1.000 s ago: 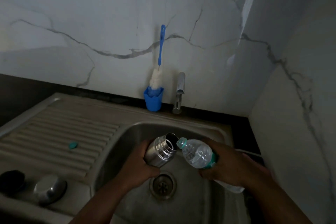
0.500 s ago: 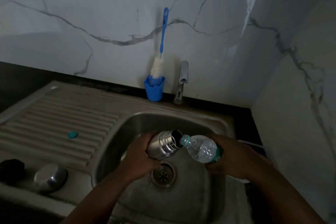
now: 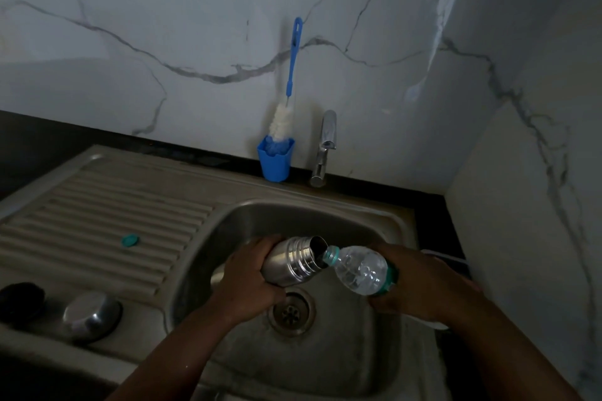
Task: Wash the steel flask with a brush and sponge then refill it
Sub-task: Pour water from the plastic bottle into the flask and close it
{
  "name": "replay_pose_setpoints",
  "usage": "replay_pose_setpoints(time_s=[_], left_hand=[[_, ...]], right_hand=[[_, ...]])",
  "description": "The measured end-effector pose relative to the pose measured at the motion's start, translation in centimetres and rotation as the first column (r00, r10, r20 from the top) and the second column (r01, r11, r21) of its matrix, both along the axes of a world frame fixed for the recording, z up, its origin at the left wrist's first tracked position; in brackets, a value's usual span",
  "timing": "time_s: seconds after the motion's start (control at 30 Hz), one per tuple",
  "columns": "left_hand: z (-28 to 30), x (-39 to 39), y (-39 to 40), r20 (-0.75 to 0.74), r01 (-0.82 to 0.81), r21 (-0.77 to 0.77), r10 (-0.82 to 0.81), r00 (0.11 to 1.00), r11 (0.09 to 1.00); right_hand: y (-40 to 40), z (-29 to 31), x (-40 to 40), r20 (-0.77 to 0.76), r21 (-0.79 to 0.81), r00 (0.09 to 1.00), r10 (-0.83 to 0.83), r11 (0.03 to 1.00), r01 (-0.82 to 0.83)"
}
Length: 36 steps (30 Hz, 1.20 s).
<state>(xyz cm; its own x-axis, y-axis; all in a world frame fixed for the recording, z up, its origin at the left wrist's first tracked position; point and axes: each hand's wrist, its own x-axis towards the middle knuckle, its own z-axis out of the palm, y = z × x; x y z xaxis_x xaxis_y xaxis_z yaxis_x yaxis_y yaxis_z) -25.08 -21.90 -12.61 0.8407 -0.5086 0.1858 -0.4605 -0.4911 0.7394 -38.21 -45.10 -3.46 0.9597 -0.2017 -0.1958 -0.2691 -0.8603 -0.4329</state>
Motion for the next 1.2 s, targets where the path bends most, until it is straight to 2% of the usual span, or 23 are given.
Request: replay_pose_setpoints(time_s=[0.43, 1.0, 1.2], left_hand=[[0.1, 0.4, 0.2, 0.110, 0.002, 0.082, -0.011, 0.994, 0.997], [0.6, 0.1, 0.6, 0.173, 0.012, 0.117, -0.033, 0.984, 0.993], [0.3, -0.1, 0.8, 0.202, -0.001, 0.176, -0.036, 0.979, 0.984]], right_hand=[[0.5, 0.8, -0.6, -0.036, -0.058, 0.999, 0.016, 0.998, -0.019], [0.2, 1.2, -0.9, -0.050, -0.123, 0.997, 0.060, 0.990, -0.066], [0.1, 0.5, -1.2, -0.084, -0.078, 0.995, 0.050, 0.995, -0.057]])
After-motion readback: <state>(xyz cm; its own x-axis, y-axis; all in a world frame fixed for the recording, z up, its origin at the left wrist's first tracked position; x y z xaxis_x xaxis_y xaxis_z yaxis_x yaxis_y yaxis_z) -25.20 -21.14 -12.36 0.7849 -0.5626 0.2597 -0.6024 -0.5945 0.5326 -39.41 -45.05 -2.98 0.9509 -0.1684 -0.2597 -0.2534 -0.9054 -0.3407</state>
